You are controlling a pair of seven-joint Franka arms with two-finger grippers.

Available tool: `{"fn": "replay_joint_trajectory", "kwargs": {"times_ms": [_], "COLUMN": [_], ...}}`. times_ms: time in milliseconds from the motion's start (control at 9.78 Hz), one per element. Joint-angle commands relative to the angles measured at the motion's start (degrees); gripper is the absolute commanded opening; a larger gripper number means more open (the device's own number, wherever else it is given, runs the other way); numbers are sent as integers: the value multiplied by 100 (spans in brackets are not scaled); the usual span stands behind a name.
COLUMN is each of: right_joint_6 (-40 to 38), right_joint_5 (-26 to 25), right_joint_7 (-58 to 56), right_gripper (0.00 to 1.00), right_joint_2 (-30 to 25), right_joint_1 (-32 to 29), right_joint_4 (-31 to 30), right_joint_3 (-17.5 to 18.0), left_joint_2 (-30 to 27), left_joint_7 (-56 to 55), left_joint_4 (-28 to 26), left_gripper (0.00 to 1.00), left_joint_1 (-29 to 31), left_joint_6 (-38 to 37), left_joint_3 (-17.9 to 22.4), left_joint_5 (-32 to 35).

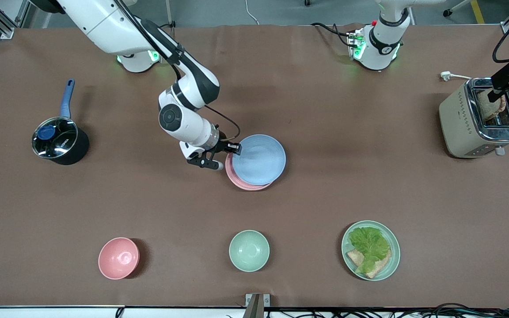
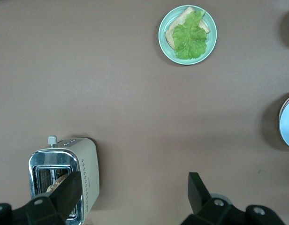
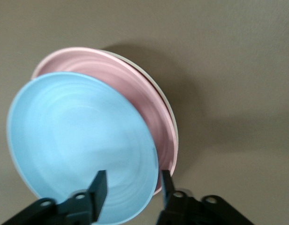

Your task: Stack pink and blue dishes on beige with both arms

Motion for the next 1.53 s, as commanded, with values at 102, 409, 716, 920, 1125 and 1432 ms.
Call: {"fn": "replay_joint_trajectory", "kwargs": {"times_ms": [102,409,716,920,1125,1432], "right_joint_6": [-2226,-4129,-4510,-5027,-5510,-5968], "right_joint_5": [-829,-1622,-1713,-1608,-1616,-1625], "right_joint_7": [216,33,-1633,-2575,-2947,-3667], "right_gripper": [100,100,100,100,100,100], "right_joint_2": [-1641,-2233,-2795,-2955,-2920,-2902], "right_joint_1": [-672,-1535,-1299,-1272,-1316,-1369], "right_joint_4": [364,1498,1588,1894,2518,3019], "right_joint_3": [10,-285,-1936,-2763,-2942,-2907], "left_joint_2": [47,38,56,38,56,73], "left_joint_7": [-76,-366,-358,-366,-358,-358], "left_joint_4": [-122,-175,-175,-236,-236,-237], "left_gripper": [100,100,100,100,100,100], "left_joint_1": [108,73,73,64,64,55], "left_joint_6": [-349,-297,-236,-236,-201,-192], "left_joint_3": [-37,-46,-46,-37,-46,-55], "left_joint_5": [-88,-96,-272,-272,-272,-263]}}
